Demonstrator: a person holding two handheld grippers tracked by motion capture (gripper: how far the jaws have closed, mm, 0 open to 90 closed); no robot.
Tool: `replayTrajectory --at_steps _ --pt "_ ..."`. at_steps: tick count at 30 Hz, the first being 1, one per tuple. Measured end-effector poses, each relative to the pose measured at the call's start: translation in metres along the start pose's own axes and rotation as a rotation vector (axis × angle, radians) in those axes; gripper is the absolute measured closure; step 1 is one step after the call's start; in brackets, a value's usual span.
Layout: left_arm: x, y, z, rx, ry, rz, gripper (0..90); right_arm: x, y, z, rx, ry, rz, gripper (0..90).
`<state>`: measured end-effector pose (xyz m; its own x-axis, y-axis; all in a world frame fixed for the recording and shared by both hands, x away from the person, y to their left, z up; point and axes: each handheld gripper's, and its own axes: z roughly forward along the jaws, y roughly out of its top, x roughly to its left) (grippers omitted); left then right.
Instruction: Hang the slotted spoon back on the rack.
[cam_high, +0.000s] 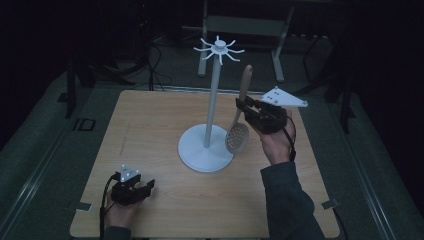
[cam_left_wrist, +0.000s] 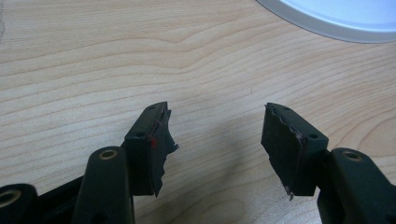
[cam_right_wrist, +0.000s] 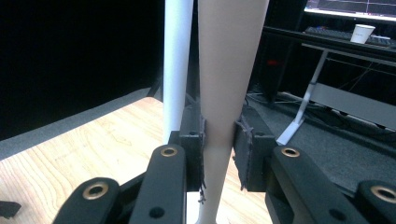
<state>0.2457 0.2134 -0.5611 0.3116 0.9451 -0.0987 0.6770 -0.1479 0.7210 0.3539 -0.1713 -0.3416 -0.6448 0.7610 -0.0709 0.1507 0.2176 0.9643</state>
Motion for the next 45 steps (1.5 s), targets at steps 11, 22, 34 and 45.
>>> replayTrajectory --at_steps 11,22,34,45 --pt "0.0 0.0 0.0 0.001 0.0 0.001 42.1 0.004 0.009 0.006 -0.002 0.01 0.005 74.7" --pt "0.0 0.0 0.0 0.0 0.0 0.0 42.1 0.005 0.014 0.011 0.0 0.018 0.011 74.6" --pt "0.001 0.0 -0.001 0.0 0.003 -0.003 42.1 0.005 0.015 0.018 0.011 0.023 0.016 74.7" --pt "0.001 0.0 -0.001 -0.001 0.003 -0.002 42.1 0.006 0.019 0.02 0.007 0.026 0.023 74.7"
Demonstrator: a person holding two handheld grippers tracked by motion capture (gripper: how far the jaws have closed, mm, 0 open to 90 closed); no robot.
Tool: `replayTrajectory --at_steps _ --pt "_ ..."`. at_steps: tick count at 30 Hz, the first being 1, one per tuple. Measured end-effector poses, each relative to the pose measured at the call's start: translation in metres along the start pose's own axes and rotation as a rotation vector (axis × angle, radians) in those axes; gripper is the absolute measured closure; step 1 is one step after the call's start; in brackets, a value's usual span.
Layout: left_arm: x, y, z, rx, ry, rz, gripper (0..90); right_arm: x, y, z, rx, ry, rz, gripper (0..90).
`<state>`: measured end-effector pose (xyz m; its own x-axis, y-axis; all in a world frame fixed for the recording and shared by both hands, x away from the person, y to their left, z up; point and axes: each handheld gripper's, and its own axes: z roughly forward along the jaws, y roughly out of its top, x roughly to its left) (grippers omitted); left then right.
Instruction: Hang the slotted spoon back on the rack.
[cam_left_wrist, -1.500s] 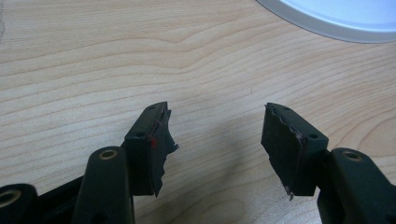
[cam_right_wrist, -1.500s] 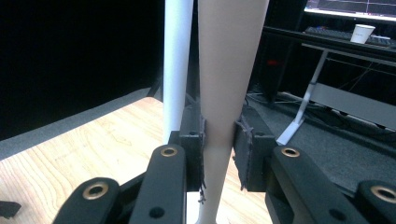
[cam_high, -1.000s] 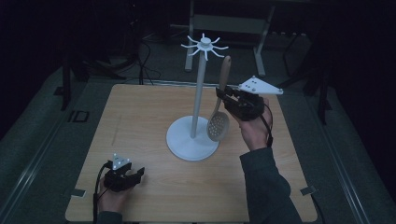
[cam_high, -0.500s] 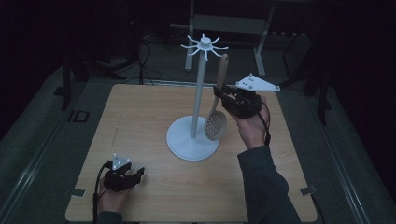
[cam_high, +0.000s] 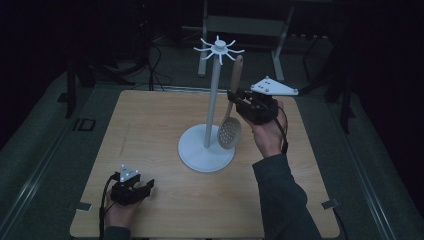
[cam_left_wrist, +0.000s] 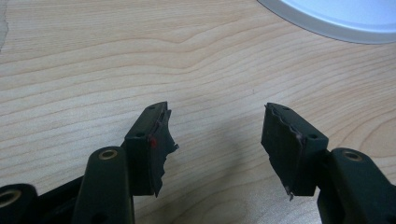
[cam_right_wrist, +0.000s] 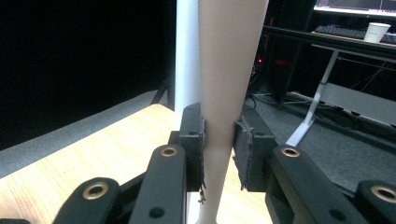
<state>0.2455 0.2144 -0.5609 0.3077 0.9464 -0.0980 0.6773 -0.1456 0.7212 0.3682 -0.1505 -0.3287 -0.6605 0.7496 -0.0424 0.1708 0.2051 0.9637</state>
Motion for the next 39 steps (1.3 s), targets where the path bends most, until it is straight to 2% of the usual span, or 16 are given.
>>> replayTrajectory --at_steps 18,39 --pt "0.0 0.0 0.0 0.0 0.0 0.003 42.1 0.001 0.003 0.003 -0.003 0.003 0.005 74.6" --pt "-0.001 0.0 0.0 0.002 -0.001 0.004 42.1 0.002 0.001 0.013 0.024 -0.002 0.011 74.6"
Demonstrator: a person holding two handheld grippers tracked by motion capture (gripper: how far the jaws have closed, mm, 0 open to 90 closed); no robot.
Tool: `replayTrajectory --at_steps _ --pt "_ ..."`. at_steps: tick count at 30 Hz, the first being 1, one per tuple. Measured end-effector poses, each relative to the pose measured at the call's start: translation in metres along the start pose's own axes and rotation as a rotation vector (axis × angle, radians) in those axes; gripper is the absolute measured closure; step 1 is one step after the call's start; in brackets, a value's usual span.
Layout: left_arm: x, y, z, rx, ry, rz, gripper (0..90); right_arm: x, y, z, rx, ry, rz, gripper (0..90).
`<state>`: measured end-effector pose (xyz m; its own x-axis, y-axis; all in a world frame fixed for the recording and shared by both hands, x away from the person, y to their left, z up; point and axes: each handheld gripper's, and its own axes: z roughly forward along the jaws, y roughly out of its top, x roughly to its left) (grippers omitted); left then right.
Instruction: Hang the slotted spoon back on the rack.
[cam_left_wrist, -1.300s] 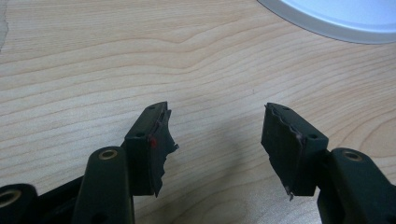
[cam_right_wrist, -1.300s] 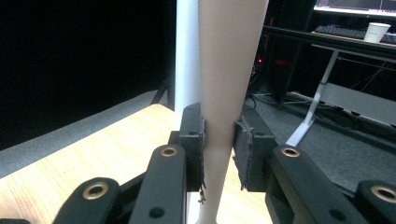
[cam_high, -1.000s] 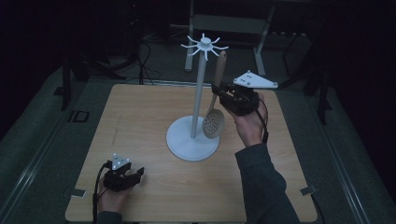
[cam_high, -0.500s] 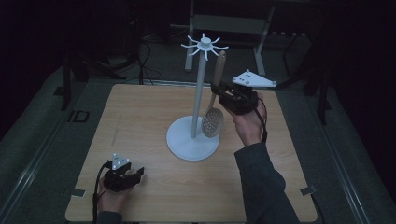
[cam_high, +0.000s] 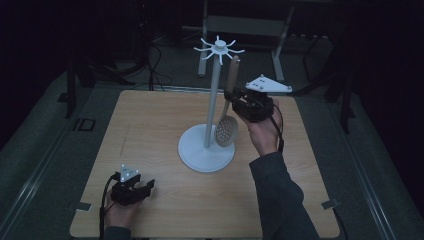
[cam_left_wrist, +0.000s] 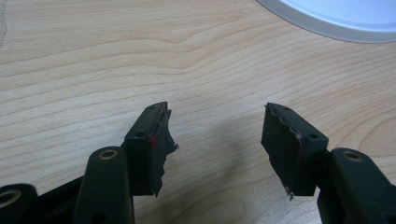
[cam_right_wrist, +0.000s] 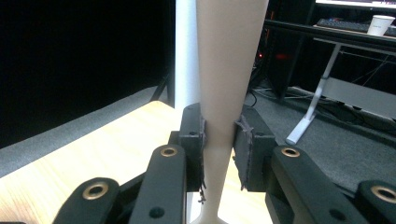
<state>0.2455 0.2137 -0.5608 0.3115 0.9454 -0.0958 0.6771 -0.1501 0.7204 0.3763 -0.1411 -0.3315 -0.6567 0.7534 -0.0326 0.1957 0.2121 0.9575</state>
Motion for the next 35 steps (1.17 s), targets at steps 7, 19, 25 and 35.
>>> replayTrajectory --at_steps 7,19,25,35 --pt "0.0 0.0 0.0 -0.001 -0.001 -0.001 42.1 0.001 0.0 0.004 0.007 0.003 0.002 74.5" --pt "0.0 0.0 0.0 -0.001 -0.001 0.001 42.1 0.003 0.001 0.001 -0.018 -0.002 0.009 51.7" --pt "0.0 0.0 0.0 0.0 -0.002 0.0 42.1 0.003 -0.002 -0.001 -0.015 -0.042 0.015 35.1" --pt "0.0 0.0 0.001 0.0 0.001 0.005 42.1 -0.005 -0.018 -0.014 -0.015 -0.072 0.05 28.1"
